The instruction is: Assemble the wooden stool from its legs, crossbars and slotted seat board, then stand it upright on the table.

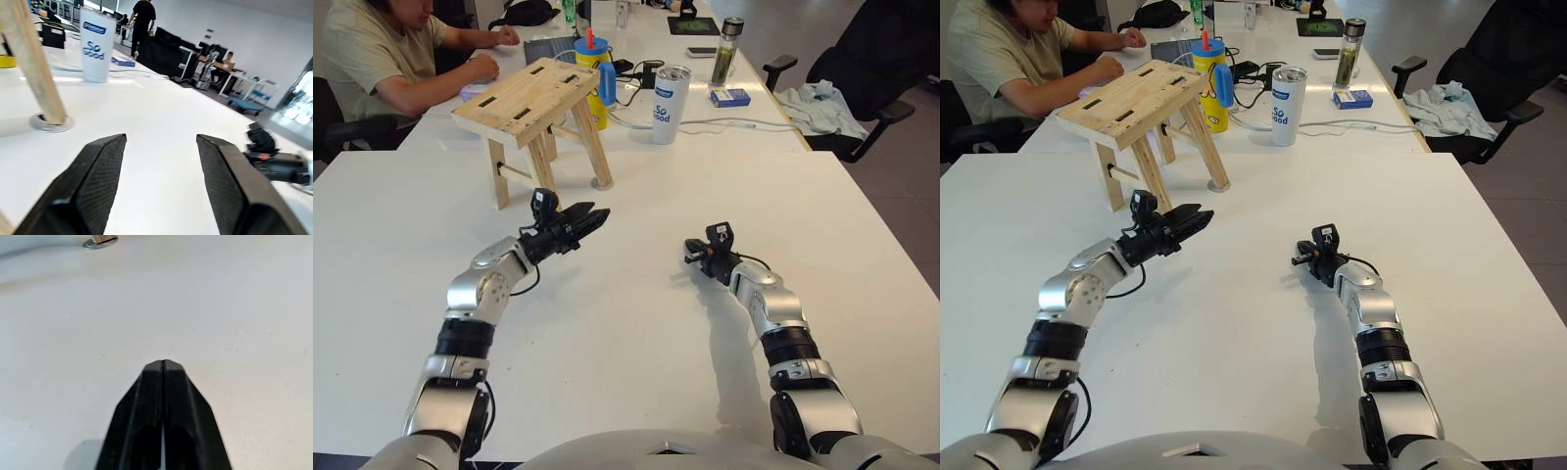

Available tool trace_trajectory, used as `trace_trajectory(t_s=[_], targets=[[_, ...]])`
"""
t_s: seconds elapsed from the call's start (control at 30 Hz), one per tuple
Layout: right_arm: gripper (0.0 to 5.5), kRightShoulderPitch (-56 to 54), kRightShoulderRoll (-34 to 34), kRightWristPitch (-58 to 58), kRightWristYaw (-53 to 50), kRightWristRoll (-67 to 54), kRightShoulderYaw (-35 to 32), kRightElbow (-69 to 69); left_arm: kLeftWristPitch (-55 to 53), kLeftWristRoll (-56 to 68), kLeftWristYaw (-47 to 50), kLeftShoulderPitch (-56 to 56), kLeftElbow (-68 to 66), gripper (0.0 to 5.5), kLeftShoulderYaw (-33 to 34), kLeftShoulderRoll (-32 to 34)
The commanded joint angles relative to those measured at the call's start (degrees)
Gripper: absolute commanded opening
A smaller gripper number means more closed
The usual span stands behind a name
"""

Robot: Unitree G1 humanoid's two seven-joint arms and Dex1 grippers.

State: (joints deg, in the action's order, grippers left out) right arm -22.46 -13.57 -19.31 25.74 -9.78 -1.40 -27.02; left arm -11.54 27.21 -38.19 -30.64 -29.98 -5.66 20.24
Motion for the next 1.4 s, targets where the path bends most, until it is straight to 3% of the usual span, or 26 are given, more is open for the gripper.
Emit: trace_trajectory(t_s=[0.03, 0.13, 0.33, 0.47, 0.63, 0.77, 0.83, 0.93, 1.2, 1.4], targets=[[0.0, -5.42, 1.31, 0.25, 2.68, 2.37, 4.0, -3.77, 13.01, -37.04, 35.38, -21.23, -39.95, 2.66, -18.17, 17.78], [0.0, -3.59, 1.51, -0.44, 3.47, 2.56, 5.38, -1.36, 9.24, -41.22, 45.98, -23.77, -43.94, 2.66, -17.75, 29.89], [0.0, -1.31, 0.9, -1.27, 3.69, 2.66, 6.72, 0.57, 9.31, -44.27, 50.2, -23.76, -46.94, 2.66, -16.3, 36.02], [0.0, -1.6, 0.9, -0.95, 3.69, 3.08, 7.01, 0.22, 14.6, -40.38, 49.2, -22.63, -47.45, 2.66, -8.94, 32.02], [0.0, -0.74, 1.96, 0.84, 1.55, 2.71, 5.58, 1.48, 27.29, -28.22, 47.93, -15.49, -42.15, 2.66, 4.82, 21.5], [0.0, -2.06, 5.71, 5.74, -5.29, 0.87, 0.76, 2.59, 32.61, -12.44, 41.42, -3.01, -17.67, 2.66, 13.18, 5.35], [0.0, -3.94, 7.6, 6.46, -12.03, 2.35, -0.9, 2.02, 31.36, -9.62, 40.23, 1.81, -4.57, 2.66, 11.96, -0.65], [0.0, -4.95, 8.7, 11.27, -12.38, 2.22, -1.0, 3.1, 29.57, -10.79, 39.44, 4.14, 5.19, 2.66, 9.02, -5.14], [0.0, -9.16, 15.67, 15.93, -14.42, -0.86, -1.83, 0.37, 19.81, -9.28, 34.56, 4.94, 16.03, 2.66, 8.08, -10.15], [0.0, -8.24, 16.04, 17.33, -16.54, 3.0, 0.72, 2.76, 12.98, -14.97, 37.97, 3.51, 18.54, 2.66, 7.29, -11.22]])
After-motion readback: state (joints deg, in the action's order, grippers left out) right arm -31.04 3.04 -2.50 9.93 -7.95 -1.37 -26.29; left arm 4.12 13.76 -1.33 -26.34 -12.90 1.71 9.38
